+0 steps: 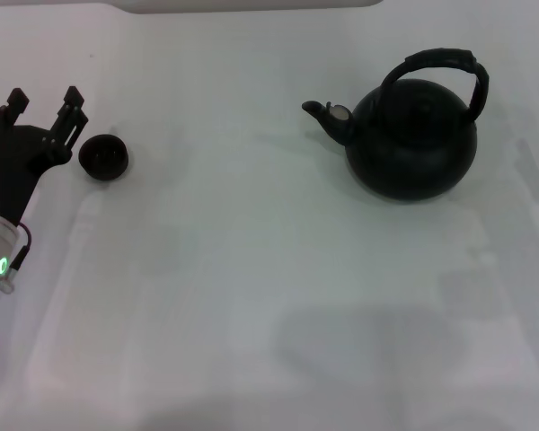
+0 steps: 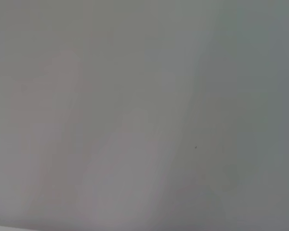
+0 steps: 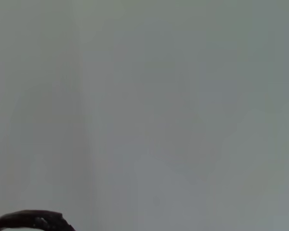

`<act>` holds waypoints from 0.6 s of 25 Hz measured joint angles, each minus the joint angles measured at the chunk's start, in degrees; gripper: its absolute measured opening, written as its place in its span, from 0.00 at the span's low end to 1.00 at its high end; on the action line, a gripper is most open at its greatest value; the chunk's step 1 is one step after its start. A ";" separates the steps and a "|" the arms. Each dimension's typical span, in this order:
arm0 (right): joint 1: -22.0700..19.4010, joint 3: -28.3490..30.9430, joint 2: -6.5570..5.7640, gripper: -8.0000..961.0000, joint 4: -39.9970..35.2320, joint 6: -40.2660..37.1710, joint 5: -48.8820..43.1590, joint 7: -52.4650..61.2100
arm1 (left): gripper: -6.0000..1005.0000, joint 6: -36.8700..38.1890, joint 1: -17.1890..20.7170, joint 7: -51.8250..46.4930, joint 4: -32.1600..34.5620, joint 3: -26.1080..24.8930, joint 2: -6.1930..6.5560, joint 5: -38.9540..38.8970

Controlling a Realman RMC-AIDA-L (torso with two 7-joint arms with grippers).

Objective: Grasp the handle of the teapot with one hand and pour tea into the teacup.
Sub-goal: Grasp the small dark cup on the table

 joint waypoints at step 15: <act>-0.08 0.05 0.00 0.88 0.09 0.01 0.00 0.00 | 0.79 -0.02 -0.75 -0.26 0.14 -0.12 0.15 0.00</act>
